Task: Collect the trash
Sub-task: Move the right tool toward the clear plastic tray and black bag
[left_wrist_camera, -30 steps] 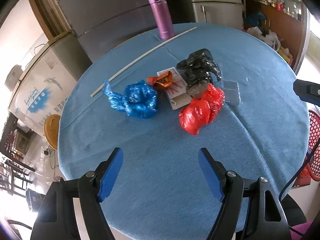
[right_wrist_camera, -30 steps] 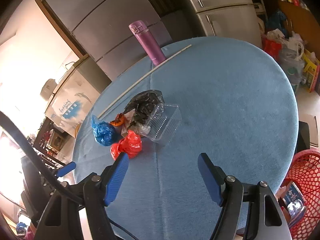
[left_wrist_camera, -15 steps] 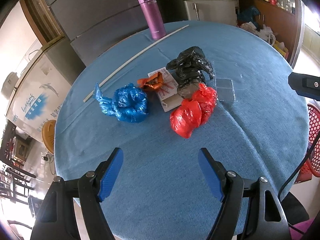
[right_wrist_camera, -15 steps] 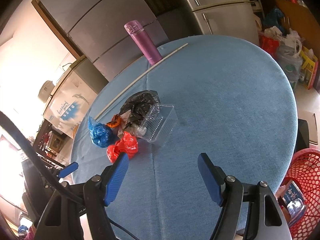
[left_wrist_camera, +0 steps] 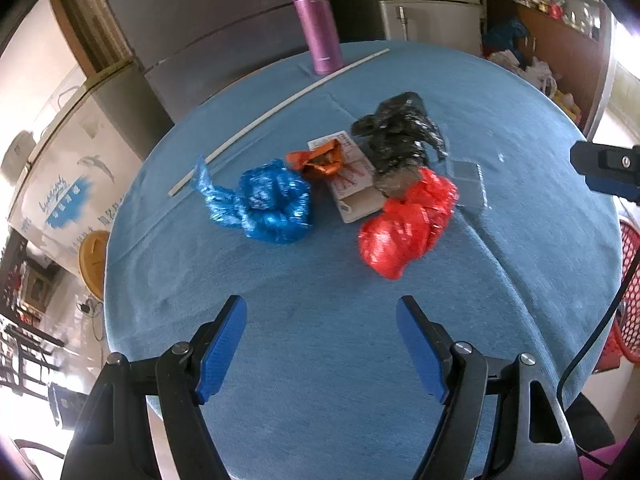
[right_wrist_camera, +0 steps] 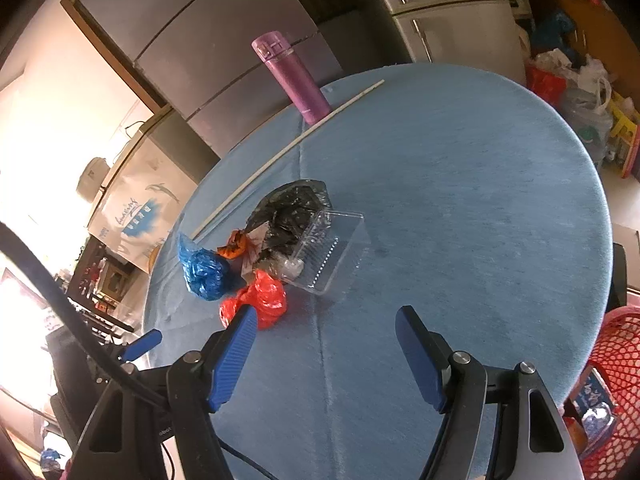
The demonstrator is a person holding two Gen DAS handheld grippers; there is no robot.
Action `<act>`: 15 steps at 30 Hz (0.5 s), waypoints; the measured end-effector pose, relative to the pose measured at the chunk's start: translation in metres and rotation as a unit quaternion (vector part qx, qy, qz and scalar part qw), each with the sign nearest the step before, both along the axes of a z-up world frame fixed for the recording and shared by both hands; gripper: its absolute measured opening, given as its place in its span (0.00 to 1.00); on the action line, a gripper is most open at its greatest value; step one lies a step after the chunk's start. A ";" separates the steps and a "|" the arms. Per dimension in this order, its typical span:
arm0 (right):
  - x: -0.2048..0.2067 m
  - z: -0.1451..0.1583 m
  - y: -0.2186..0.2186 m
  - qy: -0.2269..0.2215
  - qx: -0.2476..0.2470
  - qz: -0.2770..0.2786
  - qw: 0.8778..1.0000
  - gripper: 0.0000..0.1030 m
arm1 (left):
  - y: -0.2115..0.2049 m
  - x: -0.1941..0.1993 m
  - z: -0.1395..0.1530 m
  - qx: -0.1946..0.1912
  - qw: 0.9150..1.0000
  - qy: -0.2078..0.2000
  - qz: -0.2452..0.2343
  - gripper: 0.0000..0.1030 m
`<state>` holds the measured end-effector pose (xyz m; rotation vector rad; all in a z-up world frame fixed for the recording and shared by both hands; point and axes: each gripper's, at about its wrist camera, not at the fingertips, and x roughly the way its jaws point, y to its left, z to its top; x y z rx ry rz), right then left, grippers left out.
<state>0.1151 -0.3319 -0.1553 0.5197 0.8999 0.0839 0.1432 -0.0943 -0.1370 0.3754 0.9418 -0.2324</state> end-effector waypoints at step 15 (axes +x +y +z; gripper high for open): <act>0.061 -0.024 0.013 0.054 0.039 -0.012 0.998 0.73 | 0.013 0.031 0.006 -0.092 0.996 0.005 -0.019 0.75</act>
